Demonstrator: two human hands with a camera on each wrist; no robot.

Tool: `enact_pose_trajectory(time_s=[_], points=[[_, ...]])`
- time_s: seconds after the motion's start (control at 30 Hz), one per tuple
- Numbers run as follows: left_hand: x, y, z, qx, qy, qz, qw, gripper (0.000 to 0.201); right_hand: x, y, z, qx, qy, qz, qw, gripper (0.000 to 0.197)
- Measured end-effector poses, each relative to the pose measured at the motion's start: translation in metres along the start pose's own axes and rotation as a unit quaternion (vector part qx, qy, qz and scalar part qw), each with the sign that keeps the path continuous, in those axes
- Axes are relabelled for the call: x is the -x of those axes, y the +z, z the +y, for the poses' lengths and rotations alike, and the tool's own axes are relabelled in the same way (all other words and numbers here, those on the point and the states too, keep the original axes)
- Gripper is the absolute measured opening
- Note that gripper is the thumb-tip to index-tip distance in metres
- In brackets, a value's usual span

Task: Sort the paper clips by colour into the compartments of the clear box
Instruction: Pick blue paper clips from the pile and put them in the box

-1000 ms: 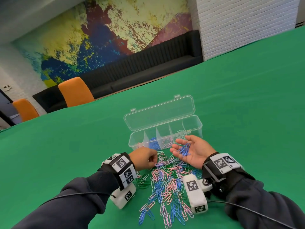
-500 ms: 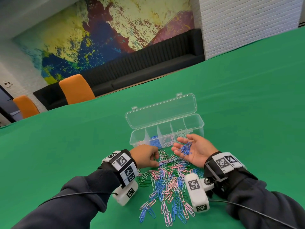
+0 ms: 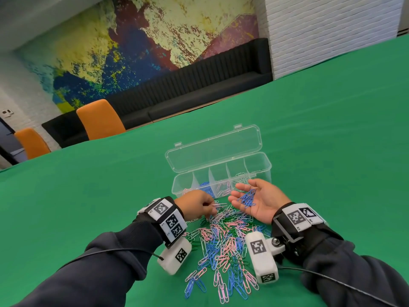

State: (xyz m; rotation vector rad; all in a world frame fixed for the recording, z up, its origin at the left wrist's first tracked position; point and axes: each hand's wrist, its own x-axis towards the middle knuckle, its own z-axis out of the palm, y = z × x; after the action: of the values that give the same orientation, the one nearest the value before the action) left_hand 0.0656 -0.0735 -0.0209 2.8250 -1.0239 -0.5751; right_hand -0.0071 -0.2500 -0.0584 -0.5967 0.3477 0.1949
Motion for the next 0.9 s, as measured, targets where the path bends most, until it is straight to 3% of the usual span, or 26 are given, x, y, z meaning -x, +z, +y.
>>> enact_pose_trajectory(time_s=[0.13, 0.43, 0.57, 0.7, 0.77, 0.9], points=[[0.004, -0.002, -0.001, 0.04, 0.006, -0.009, 0.999, 0.025, 0.0, 0.0, -0.001, 0.002, -0.002, 0.002, 1.0, 0.034], [0.009, -0.006, 0.0, 0.102, 0.014, 0.038, 0.994, 0.005, 0.001, 0.0, 0.0, 0.014, -0.005, 0.001, 1.0, 0.034], [0.008, -0.007, 0.002, 0.115, 0.024, 0.084, 0.99, 0.016, -0.002, -0.002, 0.0, 0.024, 0.0, 0.008, 1.0, 0.034], [0.009, -0.009, 0.015, 0.175, 0.061, 0.139, 0.973, 0.003, -0.002, -0.001, 0.003, 0.024, 0.016, 0.004, 1.0, 0.034], [0.008, -0.01, 0.024, 0.189, 0.075, 0.165, 0.965, 0.008, 0.0, 0.001, 0.005, 0.021, 0.03, -0.008, 0.999, 0.036], [0.006, -0.015, 0.021, 0.146, 0.055, 0.186, 0.97, 0.011, 0.002, 0.003, 0.004, -0.005, 0.039, -0.02, 0.999, 0.036]])
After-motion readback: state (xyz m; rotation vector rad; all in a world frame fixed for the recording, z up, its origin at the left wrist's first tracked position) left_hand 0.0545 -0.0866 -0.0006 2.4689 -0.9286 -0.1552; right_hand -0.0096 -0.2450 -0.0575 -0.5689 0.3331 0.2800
